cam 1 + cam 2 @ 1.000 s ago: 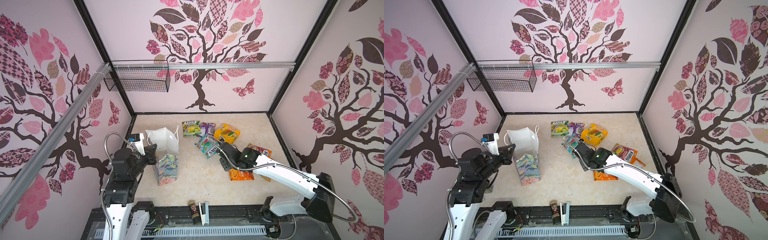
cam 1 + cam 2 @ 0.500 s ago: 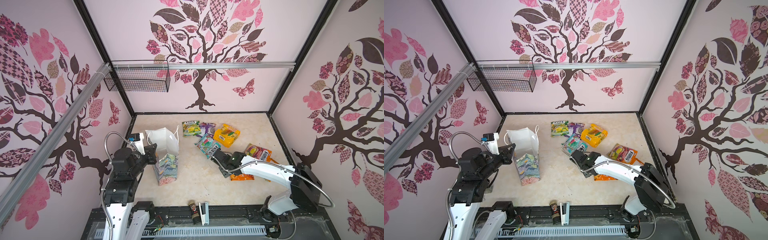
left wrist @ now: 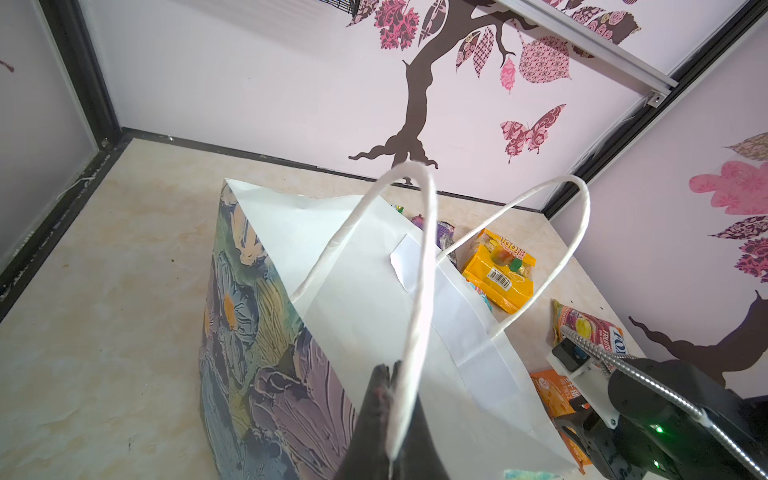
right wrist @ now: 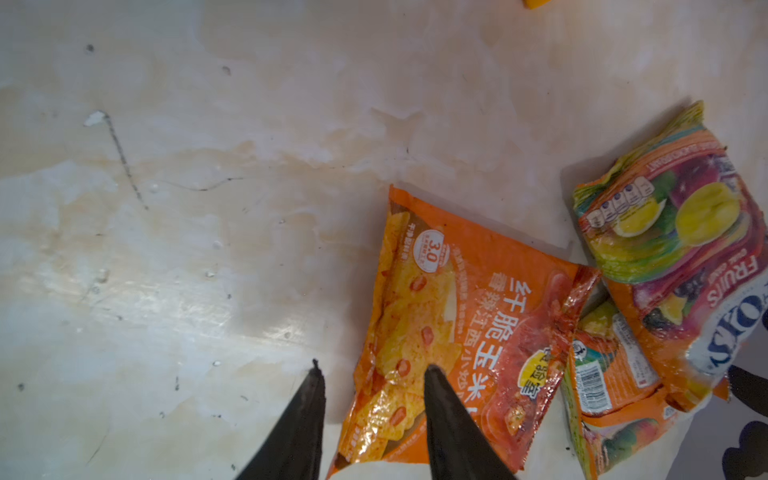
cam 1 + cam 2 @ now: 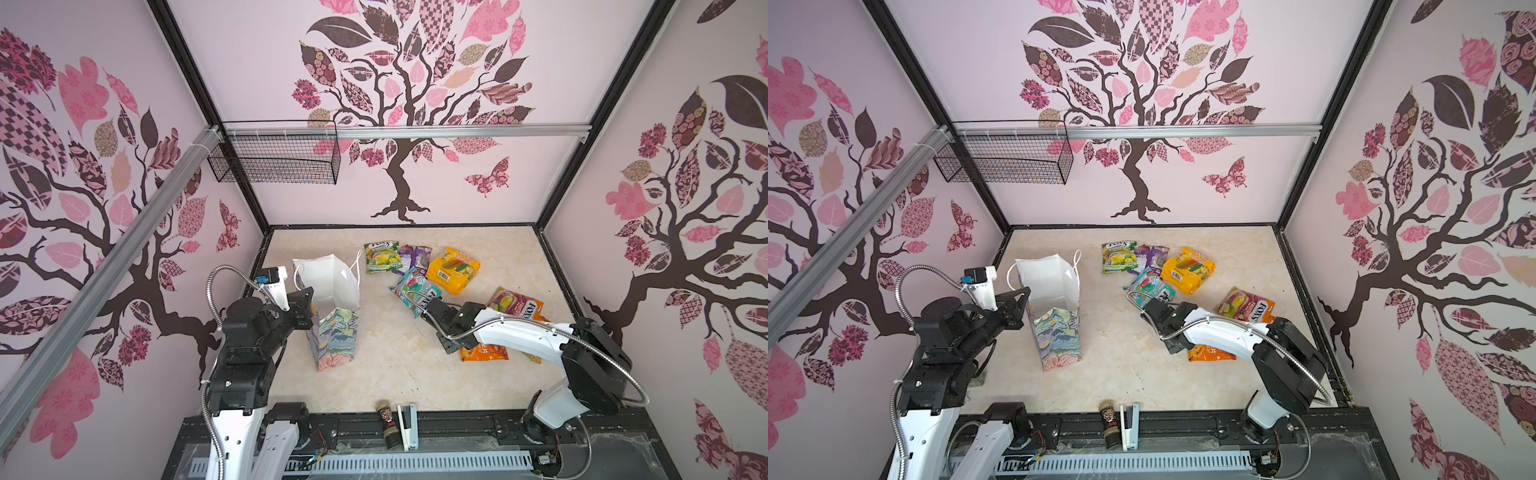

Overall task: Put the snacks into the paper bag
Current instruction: 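Move the right gripper back over the orange corn-snack bag, then lower the right gripper and close it on the orange bag's edge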

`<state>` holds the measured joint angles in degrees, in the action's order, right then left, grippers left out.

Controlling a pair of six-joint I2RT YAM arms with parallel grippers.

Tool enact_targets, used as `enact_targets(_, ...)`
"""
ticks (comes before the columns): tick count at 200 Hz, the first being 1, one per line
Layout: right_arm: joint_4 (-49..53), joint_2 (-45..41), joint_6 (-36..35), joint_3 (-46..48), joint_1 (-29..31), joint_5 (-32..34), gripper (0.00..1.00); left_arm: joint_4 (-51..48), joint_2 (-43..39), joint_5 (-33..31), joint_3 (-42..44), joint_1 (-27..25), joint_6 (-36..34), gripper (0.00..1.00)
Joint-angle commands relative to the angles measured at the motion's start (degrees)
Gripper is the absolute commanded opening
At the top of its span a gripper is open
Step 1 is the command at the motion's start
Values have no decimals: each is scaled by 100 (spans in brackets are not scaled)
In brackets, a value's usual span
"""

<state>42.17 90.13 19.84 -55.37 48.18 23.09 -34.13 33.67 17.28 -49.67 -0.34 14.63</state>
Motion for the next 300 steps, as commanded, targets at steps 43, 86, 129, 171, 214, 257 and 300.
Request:
enact_targets(43,96,204,413,43,-59,182,42,261,-2,171,133,17,22,0)
enact_targets(86,-6,300,486,121,-63,259,43,231,18,180,111,20,11,0)
enact_targets(129,-190,536,357,105,-95,169,43,214,-20,134,120,17,-13,0)
enact_targets(171,-353,587,294,184,-197,7,42,196,-1,139,98,17,-15,0)
enact_targets(214,-490,713,293,294,-209,-93,41,201,4,144,90,30,-31,0)
enact_targets(257,-630,726,319,429,-213,-203,37,226,29,170,89,31,-15,0)
enact_targets(300,-640,720,320,402,-211,-259,26,223,14,154,98,28,-13,0)
